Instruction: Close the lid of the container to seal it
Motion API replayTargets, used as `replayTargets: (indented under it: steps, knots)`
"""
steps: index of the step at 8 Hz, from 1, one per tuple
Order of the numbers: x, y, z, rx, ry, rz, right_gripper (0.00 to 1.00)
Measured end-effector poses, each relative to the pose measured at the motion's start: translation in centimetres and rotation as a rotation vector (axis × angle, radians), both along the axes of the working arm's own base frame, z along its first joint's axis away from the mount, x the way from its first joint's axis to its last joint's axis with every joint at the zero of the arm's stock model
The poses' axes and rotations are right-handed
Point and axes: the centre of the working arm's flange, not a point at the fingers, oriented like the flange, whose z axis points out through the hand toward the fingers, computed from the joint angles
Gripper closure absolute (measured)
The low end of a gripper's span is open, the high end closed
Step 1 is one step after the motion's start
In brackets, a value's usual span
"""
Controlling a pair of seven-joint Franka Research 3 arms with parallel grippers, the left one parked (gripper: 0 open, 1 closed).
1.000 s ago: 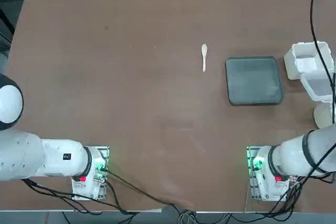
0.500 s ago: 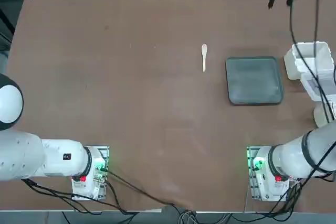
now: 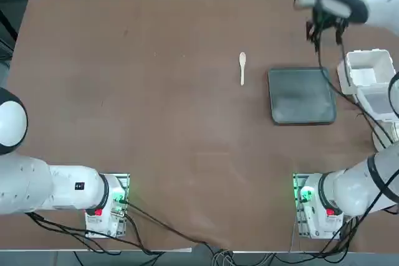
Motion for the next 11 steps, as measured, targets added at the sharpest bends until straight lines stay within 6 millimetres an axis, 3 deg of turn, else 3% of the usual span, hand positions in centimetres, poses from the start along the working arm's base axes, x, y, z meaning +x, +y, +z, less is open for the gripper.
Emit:
replayTargets:
  steps: [2,5,6,8,11]
  knots:
    - [-3.5,-0.3,-6.9,-0.129,0.054,-0.063,0.18]
    - [-9.1,-0.3,-15.6,-0.419,0.02,-0.166,0.78]
    - [-10.9,-0.2,-18.3,-0.511,-0.015,-0.159,0.84]
    - [-12.9,-2.0,-21.0,-0.635,-0.05,-0.147,0.98]
    - [-14.5,-8.3,-22.1,-0.787,-0.091,-0.105,0.98]
